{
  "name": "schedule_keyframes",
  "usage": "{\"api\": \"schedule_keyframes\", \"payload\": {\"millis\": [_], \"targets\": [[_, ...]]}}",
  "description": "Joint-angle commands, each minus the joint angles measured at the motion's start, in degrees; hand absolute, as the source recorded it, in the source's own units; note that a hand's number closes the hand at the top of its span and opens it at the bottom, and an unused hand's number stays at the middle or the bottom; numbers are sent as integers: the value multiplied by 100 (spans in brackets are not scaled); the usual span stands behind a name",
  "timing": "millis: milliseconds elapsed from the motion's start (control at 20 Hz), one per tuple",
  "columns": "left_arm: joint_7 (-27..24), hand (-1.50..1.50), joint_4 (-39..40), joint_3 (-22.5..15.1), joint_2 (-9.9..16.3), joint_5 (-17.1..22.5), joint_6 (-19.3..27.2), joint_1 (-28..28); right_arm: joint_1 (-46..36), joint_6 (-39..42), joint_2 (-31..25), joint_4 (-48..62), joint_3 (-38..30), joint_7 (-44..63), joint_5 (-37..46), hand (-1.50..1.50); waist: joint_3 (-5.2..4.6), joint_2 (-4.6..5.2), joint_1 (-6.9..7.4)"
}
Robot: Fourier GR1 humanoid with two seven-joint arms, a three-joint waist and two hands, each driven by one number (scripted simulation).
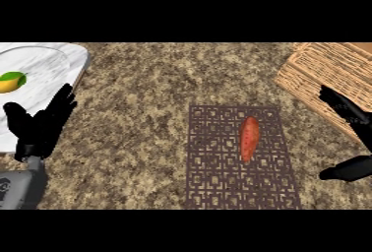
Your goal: Pick the sweet potato from the placemat and place it in the basket
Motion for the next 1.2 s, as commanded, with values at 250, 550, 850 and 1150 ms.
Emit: {"api": "schedule_keyframes", "payload": {"millis": [250, 550, 850, 1150], "targets": [[31, 0, -215, -7, -170, -261, -16, 122, -527, -662, 1257, 571, 290, -4, 408, -150, -1, -6, -2], [56, 0, -378, 253, -118, -27, -280, 172, -1253, -937, 1488, 1328, 646, 329, 1205, -150, -1, 1, 32], [-167, 0, 467, 496, -59, -132, -504, -327, -1173, -990, 1510, 2013, 688, -314, 1728, -150, -2, 5, -18], [-38, 0, -63, 429, -346, -434, -365, 24, -1037, -660, 1415, 1950, 378, -617, 1739, -150, -1, -4, -17]]}}
